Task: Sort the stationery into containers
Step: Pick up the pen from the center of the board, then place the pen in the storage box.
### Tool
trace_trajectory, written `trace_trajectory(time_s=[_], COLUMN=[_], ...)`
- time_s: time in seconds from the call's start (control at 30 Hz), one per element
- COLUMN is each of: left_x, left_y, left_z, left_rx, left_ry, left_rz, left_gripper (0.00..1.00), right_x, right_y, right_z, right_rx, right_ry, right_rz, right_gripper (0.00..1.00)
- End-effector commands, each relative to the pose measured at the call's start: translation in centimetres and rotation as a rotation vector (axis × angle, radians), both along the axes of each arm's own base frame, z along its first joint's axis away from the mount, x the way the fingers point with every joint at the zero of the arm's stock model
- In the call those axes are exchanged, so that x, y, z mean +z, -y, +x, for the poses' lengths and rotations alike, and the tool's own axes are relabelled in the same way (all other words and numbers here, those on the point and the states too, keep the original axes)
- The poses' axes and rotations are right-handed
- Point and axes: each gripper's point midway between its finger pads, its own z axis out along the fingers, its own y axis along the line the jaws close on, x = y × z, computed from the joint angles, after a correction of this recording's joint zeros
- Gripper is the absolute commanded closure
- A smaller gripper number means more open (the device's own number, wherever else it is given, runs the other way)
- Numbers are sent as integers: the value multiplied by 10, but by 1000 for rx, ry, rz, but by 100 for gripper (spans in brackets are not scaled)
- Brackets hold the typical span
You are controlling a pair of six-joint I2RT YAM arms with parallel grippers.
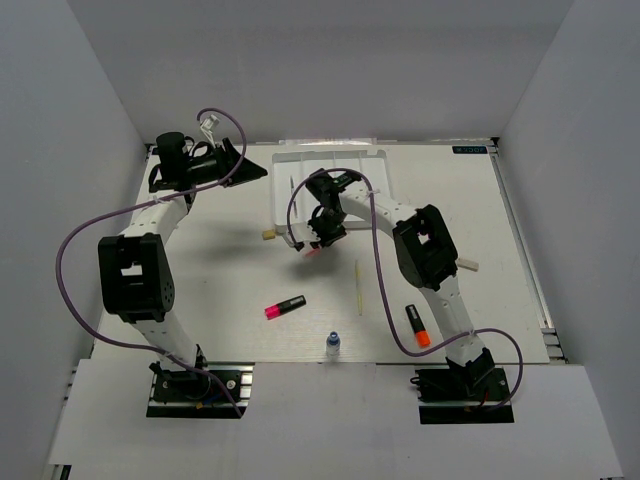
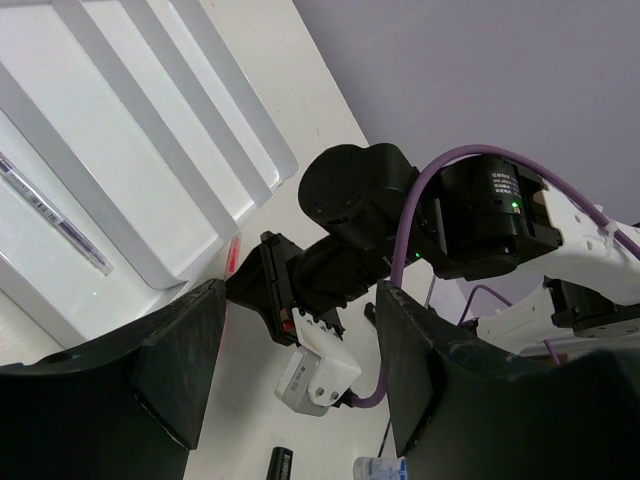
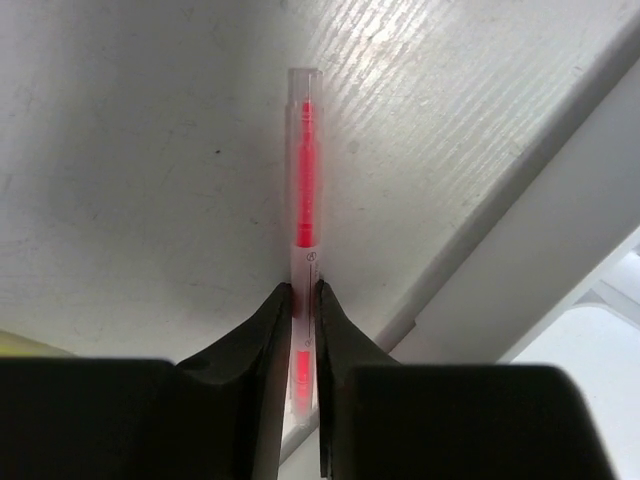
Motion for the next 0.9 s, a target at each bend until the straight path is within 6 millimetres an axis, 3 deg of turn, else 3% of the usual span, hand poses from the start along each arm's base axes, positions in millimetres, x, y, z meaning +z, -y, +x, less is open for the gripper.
trace_trajectory(time_s=[0.0, 0.13, 0.23, 0.4, 0.53, 0.6, 0.67, 0.7, 0.73, 0.77, 0.8, 0.87], left_x=[20, 26, 32, 46, 45, 40, 38, 36, 39, 37, 35, 29], left_y=[-1, -5, -16, -32, -39, -44, -48, -48, -49, -49, -50, -51], left_z=[-6, -8, -6, 3, 10, 14, 15, 14, 13, 13, 13, 14], left_rx=[-24, -3, 61, 190, 264, 312, 343, 342, 353, 353, 355, 358], left_ry=[61, 58, 63, 90, 62, 39, 45, 48, 63, 62, 61, 42], left_rz=[-2, -11, -18, -4, 13, 30, 48, 51, 57, 59, 65, 70], left_gripper=[29, 31, 33, 34, 33, 33, 33, 33, 33, 33, 33, 33], right_x=[-21, -11, 26, 115, 173, 196, 210, 201, 214, 200, 209, 192], right_y=[19, 9, -11, -48, -74, -79, -80, -78, -82, -82, -82, -81], right_z=[-31, -37, -32, -21, -14, 4, 22, 25, 34, 45, 56, 72], right_rx=[26, -36, -112, -280, -601, -727, -922, -996, -1035, -1160, -1208, -1367], right_ry=[-124, -143, -146, -127, -281, -330, -454, -512, -546, -639, -659, -774], right_rz=[-108, -76, 28, 289, 491, 595, 656, 635, 673, 649, 678, 661], right_gripper=[84, 100, 100, 100, 100, 100, 100, 100, 100, 100, 100, 100])
